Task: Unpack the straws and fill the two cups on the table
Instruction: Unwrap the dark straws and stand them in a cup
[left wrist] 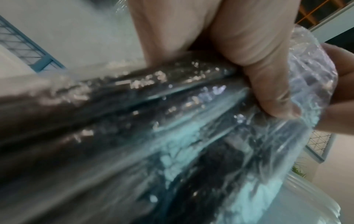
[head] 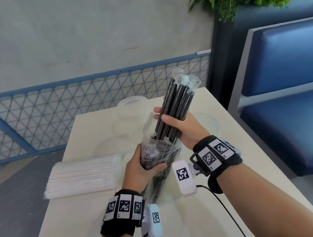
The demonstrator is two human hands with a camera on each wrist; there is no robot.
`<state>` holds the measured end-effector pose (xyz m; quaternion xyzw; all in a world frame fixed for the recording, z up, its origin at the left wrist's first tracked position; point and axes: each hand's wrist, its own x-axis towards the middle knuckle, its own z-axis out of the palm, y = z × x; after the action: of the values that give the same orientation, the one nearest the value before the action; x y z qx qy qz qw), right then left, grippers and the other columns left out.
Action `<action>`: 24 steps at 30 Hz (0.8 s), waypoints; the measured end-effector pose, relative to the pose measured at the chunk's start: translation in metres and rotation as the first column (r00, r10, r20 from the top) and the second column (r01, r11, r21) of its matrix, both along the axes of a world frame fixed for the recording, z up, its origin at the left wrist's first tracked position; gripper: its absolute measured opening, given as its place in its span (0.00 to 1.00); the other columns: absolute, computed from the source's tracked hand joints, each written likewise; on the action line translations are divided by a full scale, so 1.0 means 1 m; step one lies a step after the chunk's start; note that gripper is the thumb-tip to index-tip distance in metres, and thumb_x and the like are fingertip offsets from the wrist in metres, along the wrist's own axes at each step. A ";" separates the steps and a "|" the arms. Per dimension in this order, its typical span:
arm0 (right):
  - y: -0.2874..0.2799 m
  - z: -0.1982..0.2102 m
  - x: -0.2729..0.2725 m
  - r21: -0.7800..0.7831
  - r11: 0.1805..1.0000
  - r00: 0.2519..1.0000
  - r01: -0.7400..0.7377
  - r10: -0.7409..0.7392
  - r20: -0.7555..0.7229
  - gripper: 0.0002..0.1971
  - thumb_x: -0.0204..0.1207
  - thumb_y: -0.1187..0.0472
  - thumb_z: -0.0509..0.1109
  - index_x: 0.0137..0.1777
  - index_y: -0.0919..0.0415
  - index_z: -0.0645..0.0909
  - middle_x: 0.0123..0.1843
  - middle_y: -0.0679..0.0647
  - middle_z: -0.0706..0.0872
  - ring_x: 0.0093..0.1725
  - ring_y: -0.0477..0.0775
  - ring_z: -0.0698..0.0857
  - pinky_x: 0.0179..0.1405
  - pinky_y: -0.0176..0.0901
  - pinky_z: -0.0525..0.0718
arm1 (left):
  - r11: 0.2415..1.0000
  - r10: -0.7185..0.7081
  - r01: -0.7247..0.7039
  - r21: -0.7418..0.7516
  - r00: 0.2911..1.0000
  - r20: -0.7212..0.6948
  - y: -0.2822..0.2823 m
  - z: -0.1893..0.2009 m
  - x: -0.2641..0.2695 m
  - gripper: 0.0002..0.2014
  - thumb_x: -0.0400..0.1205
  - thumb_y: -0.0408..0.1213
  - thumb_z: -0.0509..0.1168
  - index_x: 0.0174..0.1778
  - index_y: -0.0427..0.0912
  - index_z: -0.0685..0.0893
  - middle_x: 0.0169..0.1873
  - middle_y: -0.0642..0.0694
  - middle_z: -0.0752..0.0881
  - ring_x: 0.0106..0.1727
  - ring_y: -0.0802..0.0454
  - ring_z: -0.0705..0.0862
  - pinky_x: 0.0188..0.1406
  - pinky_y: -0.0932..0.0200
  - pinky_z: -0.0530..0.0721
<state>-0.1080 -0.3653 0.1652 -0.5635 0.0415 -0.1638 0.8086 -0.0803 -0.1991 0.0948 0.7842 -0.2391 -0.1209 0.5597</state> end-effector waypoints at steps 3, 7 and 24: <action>0.001 -0.007 -0.001 0.065 0.996 0.998 -0.057 0.056 0.016 0.15 0.65 0.71 0.71 0.51 0.57 0.80 0.45 0.51 0.87 0.49 0.54 0.86 0.55 0.46 0.85 | 1.000 -0.014 0.014 -0.004 1.000 -0.005 -0.001 -0.001 0.000 0.30 0.65 0.36 0.80 0.54 0.67 0.73 0.47 0.63 0.86 0.47 0.75 0.84 0.45 0.79 0.79; 0.009 -0.002 0.003 0.089 0.969 0.973 0.232 -0.229 -0.038 0.10 0.67 0.76 0.72 0.40 0.60 0.82 0.37 0.53 0.85 0.44 0.58 0.84 0.47 0.48 0.83 | 0.999 0.029 -0.030 -0.042 0.999 -0.042 -0.001 -0.007 0.005 0.30 0.64 0.36 0.81 0.52 0.68 0.76 0.48 0.60 0.88 0.51 0.65 0.86 0.53 0.64 0.82; -0.022 0.041 -0.004 0.244 0.819 0.851 0.520 -0.522 -0.060 0.08 0.70 0.69 0.73 0.47 0.66 0.79 0.38 0.56 0.83 0.40 0.56 0.84 0.46 0.50 0.86 | 0.995 0.092 -0.092 -0.048 0.996 -0.016 -0.003 -0.006 0.011 0.26 0.67 0.32 0.79 0.52 0.60 0.77 0.46 0.60 0.86 0.44 0.77 0.83 0.41 0.82 0.77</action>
<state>-0.1118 -0.3877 0.2059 -0.4227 0.2103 -0.3746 0.7980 -0.0696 -0.2019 0.0884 0.7795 -0.2018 -0.0945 0.5854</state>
